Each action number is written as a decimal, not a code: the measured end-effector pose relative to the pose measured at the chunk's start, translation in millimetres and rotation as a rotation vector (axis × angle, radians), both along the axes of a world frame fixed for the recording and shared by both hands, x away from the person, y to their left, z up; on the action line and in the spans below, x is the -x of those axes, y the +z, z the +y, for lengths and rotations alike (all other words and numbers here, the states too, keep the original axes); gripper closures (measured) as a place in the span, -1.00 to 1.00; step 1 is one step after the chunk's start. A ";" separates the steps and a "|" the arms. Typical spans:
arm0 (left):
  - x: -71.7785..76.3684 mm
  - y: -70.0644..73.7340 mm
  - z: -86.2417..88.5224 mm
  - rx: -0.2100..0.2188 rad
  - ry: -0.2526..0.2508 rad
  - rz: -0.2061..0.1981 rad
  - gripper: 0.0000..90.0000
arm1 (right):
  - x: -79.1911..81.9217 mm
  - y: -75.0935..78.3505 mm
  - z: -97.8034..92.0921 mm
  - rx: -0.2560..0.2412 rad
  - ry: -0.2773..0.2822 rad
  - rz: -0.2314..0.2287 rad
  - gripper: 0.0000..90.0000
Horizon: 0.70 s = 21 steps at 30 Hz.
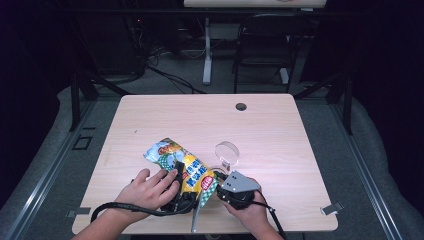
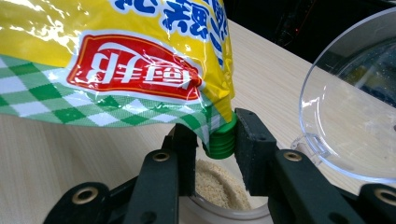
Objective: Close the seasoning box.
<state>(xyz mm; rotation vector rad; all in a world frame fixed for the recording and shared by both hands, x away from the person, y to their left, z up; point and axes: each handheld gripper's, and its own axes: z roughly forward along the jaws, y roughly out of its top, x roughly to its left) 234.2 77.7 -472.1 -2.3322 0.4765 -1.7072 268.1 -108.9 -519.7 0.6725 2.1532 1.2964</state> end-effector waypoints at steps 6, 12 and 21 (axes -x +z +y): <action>-0.4 -1.6 2.8 0.041 0.010 0.016 0.93 | -0.4 0.0 0.0 -0.012 0.001 -0.003 0.55; -0.2 -5.5 6.0 0.084 0.029 0.039 0.93 | -1.1 0.0 -0.8 -0.023 -0.002 0.000 0.52; -0.8 -10.1 9.4 0.151 0.030 0.050 0.93 | -1.8 0.2 -2.0 -0.039 -0.005 0.000 0.45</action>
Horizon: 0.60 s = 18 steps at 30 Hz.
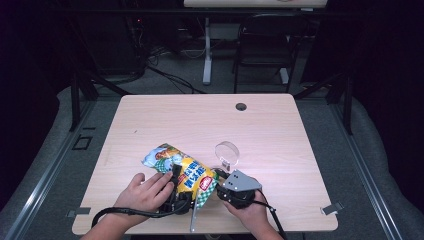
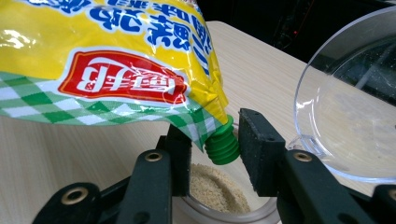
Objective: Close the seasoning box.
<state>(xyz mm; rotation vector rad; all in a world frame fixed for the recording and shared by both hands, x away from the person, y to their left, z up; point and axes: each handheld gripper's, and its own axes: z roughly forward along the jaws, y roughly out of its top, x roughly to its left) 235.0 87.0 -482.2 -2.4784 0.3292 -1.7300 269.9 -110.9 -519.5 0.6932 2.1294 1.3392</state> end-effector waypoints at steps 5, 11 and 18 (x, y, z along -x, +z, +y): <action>-0.4 -0.9 1.3 0.028 0.016 0.032 0.93 | -0.2 0.2 -0.8 -0.001 0.002 0.003 0.42; -0.6 -1.1 1.8 0.053 0.026 0.040 0.93 | -0.5 0.3 -1.6 -0.013 -0.001 -0.003 0.38; -1.0 -1.2 1.8 0.067 0.025 0.055 0.93 | -0.8 0.2 -2.0 -0.014 -0.002 -0.003 0.37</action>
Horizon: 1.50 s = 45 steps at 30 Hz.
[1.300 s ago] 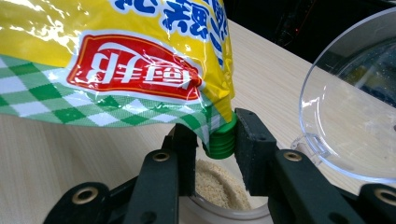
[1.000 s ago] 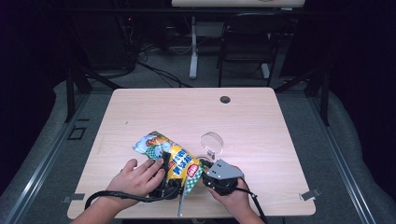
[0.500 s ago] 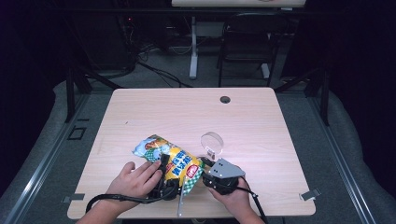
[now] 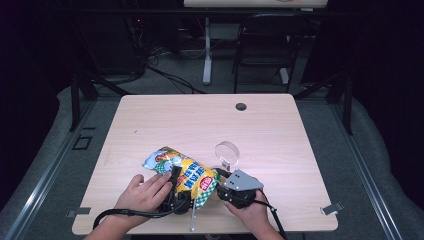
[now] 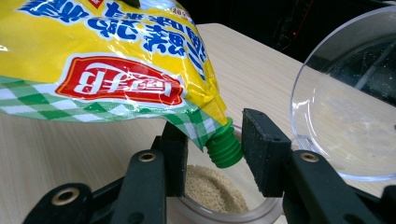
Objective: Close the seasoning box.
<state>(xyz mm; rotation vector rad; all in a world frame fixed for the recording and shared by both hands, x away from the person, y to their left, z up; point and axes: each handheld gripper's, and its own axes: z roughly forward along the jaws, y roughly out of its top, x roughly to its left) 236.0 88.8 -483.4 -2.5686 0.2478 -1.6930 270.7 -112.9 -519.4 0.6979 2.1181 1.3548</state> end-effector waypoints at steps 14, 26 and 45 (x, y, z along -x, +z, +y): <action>-1.3 2.8 4.7 0.071 0.008 0.031 0.93 | -0.7 1.2 -2.5 -0.006 -0.016 -0.007 0.28; -2.3 0.8 12.4 0.147 0.037 0.065 0.93 | -0.6 1.0 -3.6 -0.019 -0.021 -0.006 0.25; -2.3 1.2 17.0 0.255 0.049 0.105 0.93 | -1.0 1.0 -5.5 -0.025 -0.026 -0.003 0.22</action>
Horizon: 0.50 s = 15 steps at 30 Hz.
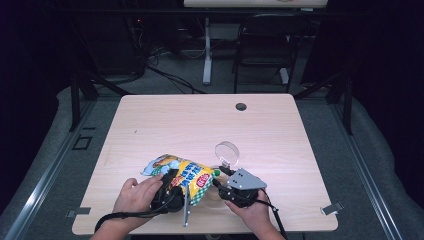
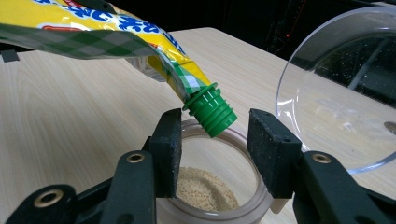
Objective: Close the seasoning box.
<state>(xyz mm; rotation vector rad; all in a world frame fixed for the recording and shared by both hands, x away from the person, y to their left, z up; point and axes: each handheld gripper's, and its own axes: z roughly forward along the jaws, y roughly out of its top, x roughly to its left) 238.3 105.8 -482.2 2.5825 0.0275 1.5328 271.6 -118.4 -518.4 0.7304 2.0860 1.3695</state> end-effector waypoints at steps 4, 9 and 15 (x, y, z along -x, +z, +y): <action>-0.9 1.0 1.6 0.037 0.001 0.020 0.93 | -0.2 -0.4 -0.2 -0.001 0.000 0.003 0.22; -2.7 2.6 4.5 0.059 0.006 0.029 0.93 | -0.2 -0.3 -0.7 -0.002 -0.001 0.003 0.22; -5.3 7.4 10.1 0.115 0.014 0.062 0.93 | 0.6 0.6 -2.0 -0.011 -0.003 -0.003 0.22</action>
